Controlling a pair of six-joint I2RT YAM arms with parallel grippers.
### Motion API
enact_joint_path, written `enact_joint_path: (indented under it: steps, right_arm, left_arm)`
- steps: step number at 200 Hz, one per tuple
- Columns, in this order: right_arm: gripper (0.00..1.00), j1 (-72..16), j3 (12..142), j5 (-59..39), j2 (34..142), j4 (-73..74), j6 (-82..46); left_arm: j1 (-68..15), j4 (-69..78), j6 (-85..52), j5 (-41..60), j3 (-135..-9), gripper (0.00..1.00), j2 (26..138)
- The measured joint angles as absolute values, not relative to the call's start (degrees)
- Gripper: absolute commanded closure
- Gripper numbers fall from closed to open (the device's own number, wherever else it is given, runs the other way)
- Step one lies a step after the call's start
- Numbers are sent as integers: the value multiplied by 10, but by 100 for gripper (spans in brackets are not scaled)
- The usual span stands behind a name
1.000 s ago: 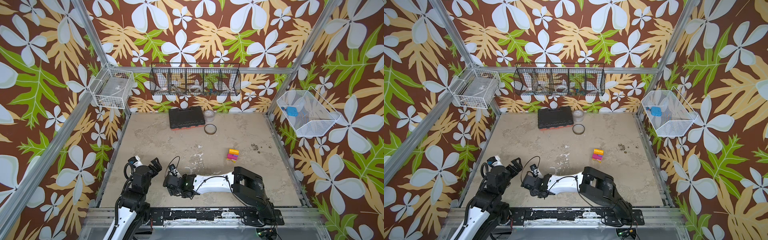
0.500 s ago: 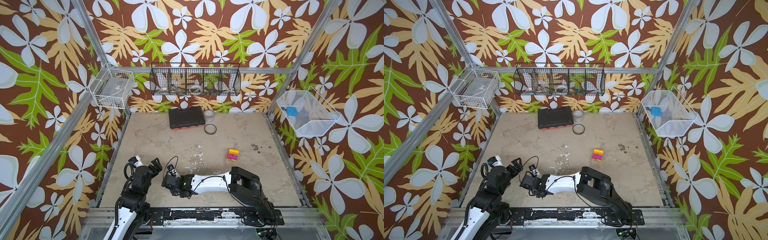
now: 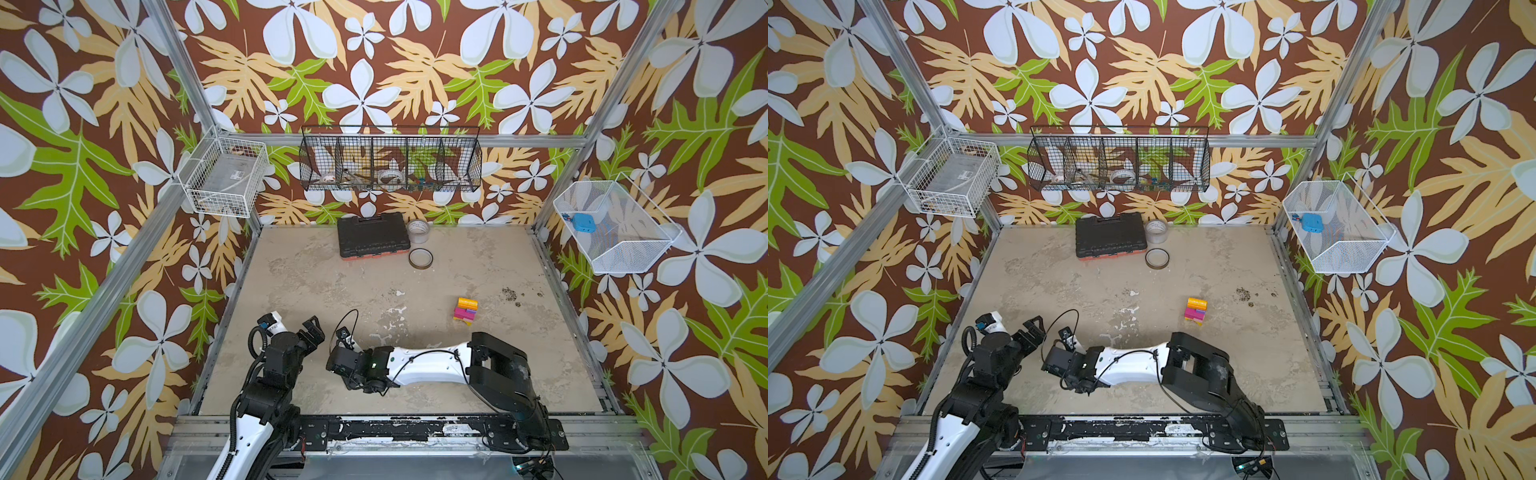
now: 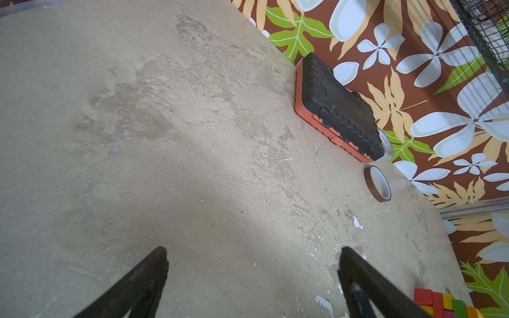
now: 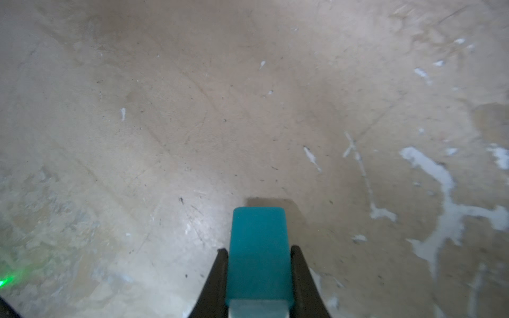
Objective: Build the wood block tower
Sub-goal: 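Lift the teal block and carry it with the right gripper over the stack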
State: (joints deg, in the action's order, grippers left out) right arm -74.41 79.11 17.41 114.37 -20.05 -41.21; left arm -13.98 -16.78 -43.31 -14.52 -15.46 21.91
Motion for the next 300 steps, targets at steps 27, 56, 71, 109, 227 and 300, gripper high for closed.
enact_joint_path:
  steps: [27, 56, 71, 109, 227, 300]
  right_arm:
    - [100, -712, 714, 186, 1016, -196, -371]
    - [100, -662, 642, 214, 838, -194, -311]
    - [92, -648, 614, 246, 737, -188, -273]
    - [100, -636, 559, 321, 555, -146, -128]
    - [100, -469, 642, 48, 592, -341, 273]
    - [100, -284, 753, -134, 750, -495, 440]
  left_arm:
    - [-140, -167, -433, -145, -154, 3, 218]
    - [-140, -165, -433, -144, -154, 3, 217]
    - [-140, -164, -431, -141, -153, 3, 217]
    - [-140, -159, -431, -135, -150, 3, 221]
    - [-140, -137, -418, -106, -146, 3, 229]
    - [-140, -126, -412, -70, -137, 3, 214]
